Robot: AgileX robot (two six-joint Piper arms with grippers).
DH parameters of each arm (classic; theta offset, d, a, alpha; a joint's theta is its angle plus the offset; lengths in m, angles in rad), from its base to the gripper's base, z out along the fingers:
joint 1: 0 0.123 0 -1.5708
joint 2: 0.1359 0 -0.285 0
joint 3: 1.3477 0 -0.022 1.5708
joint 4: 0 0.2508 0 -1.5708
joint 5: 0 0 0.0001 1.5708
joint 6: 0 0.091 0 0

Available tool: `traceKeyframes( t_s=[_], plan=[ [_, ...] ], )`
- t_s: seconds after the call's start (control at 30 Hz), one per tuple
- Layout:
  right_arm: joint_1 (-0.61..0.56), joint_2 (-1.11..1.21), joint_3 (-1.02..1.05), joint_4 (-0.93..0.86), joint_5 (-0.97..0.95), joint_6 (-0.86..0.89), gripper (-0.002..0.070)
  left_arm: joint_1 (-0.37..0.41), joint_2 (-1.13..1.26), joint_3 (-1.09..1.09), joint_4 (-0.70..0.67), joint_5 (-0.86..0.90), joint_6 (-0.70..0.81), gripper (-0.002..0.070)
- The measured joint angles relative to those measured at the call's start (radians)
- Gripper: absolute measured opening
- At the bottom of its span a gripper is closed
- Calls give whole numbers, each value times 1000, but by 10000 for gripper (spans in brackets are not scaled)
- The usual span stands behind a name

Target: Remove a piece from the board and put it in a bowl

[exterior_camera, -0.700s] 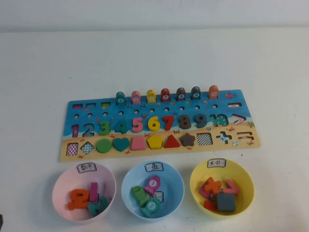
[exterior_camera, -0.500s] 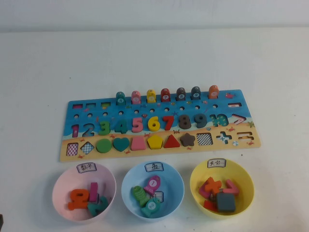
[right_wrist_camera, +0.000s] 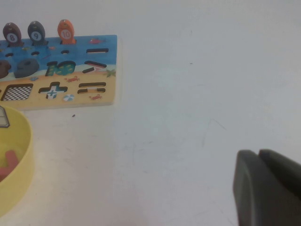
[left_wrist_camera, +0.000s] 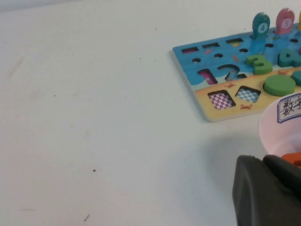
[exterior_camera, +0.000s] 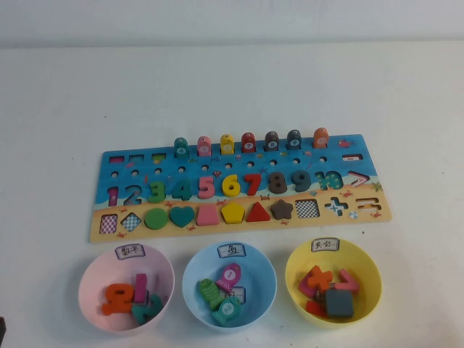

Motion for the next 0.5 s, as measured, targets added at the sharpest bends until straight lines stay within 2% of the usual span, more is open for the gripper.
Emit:
traceKeyframes(
  t_s=[0.5],
  plan=[
    [0,0,0,0,0,0,-17,0,0,0,-293,-111,-9,-3]
  ],
)
